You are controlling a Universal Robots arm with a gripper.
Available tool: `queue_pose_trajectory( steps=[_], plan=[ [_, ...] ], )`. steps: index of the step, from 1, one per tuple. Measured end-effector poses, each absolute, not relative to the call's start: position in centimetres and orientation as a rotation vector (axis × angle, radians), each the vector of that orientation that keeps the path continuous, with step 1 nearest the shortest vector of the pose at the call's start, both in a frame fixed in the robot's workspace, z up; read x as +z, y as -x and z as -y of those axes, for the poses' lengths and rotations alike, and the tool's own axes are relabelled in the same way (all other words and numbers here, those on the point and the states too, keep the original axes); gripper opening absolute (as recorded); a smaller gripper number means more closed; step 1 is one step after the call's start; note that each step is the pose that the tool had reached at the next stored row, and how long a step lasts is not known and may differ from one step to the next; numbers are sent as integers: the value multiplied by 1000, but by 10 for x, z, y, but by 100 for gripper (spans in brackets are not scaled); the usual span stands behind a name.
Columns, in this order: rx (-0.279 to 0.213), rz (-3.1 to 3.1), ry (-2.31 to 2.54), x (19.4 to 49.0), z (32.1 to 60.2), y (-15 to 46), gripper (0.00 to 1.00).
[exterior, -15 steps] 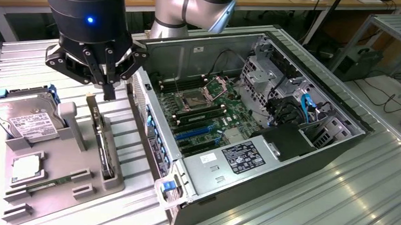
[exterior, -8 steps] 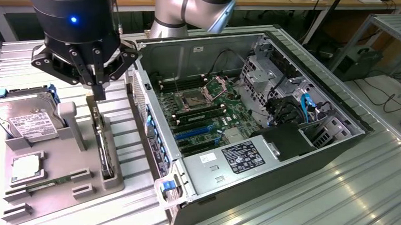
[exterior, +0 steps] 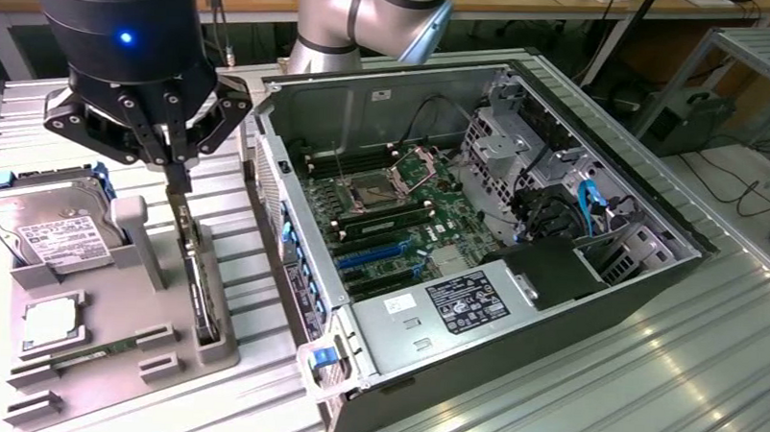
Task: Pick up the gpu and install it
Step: 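Reach for the gpu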
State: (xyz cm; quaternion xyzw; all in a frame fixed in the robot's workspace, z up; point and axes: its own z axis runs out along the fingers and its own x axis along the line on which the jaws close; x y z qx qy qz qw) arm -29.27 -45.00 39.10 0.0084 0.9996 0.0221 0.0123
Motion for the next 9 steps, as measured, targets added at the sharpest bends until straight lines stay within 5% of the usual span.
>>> queue_pose_trajectory(
  steps=[9],
  plan=[
    [70, -3117, 24, 390, 450, 312, 11]
  ],
)
